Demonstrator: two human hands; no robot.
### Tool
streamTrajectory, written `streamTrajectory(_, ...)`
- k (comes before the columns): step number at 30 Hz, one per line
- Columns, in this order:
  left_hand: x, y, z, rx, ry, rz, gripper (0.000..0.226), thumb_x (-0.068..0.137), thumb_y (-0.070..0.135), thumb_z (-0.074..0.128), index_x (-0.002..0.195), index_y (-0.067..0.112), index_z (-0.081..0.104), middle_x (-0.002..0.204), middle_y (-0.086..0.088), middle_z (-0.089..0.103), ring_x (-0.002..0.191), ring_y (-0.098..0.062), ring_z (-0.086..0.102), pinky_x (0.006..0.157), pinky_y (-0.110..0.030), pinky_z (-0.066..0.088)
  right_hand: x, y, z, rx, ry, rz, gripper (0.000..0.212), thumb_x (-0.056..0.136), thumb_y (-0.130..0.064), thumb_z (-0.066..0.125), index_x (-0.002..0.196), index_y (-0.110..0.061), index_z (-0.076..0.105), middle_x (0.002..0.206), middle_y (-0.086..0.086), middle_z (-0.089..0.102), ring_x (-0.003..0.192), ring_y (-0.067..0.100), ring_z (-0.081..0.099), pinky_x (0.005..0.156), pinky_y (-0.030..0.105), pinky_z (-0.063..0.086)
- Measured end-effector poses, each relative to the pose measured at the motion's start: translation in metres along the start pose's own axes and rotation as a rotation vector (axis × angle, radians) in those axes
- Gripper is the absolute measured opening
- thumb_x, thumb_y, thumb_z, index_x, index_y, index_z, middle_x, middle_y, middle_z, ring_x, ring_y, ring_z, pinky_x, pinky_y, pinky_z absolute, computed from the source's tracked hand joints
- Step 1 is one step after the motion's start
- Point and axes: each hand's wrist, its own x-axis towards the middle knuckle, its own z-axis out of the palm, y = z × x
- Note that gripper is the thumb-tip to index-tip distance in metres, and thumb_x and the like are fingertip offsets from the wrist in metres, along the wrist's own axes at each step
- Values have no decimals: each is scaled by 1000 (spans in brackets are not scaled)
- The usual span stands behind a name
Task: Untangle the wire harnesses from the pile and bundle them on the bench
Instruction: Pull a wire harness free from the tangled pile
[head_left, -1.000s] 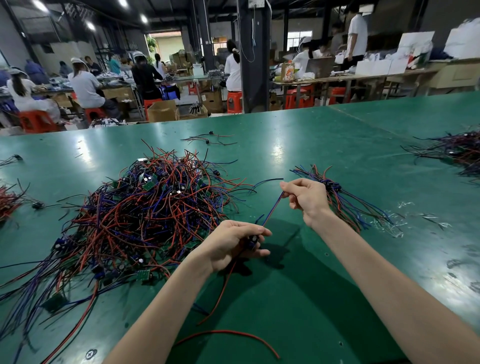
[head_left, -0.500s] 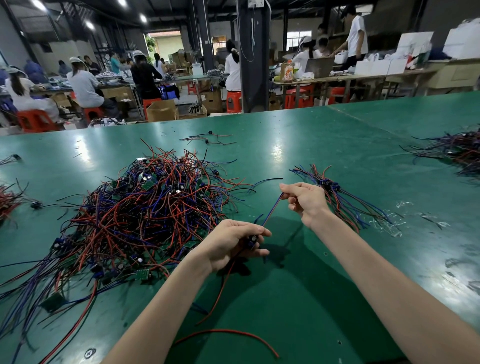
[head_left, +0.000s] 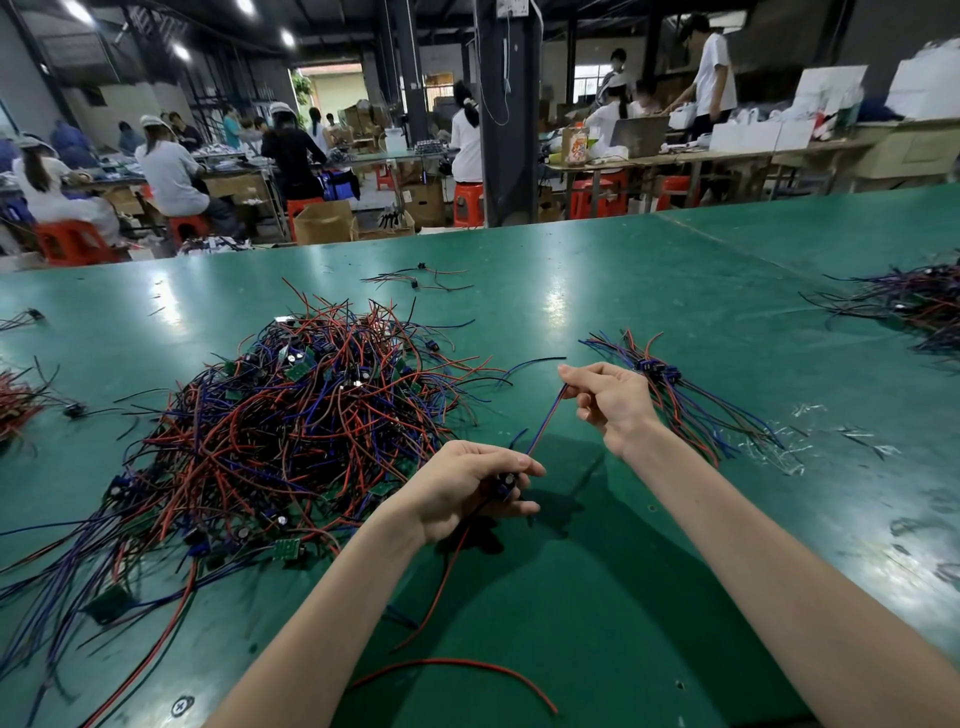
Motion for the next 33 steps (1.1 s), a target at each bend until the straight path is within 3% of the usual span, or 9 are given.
streamTrajectory(18,-1,-1,-1,11,3,-10,25,89,2,59,71,-2,74,56,-6,58,46,-9,52,56,-28,57,-4,-1,0,-90,-98,-12,20,82,-15,71,69,-9,57,47,-4,60,38,4,50,39,17,43)
streamTrajectory(33,-1,-1,0,18,-3,-15,24,90,1,58,72,-3,74,58,-7,59,48,-10,53,58,-29,58,-6,1,1,-206,-63,-95,19,90,-8,61,71,-9,63,52,-7,66,43,-2,52,48,14,42)
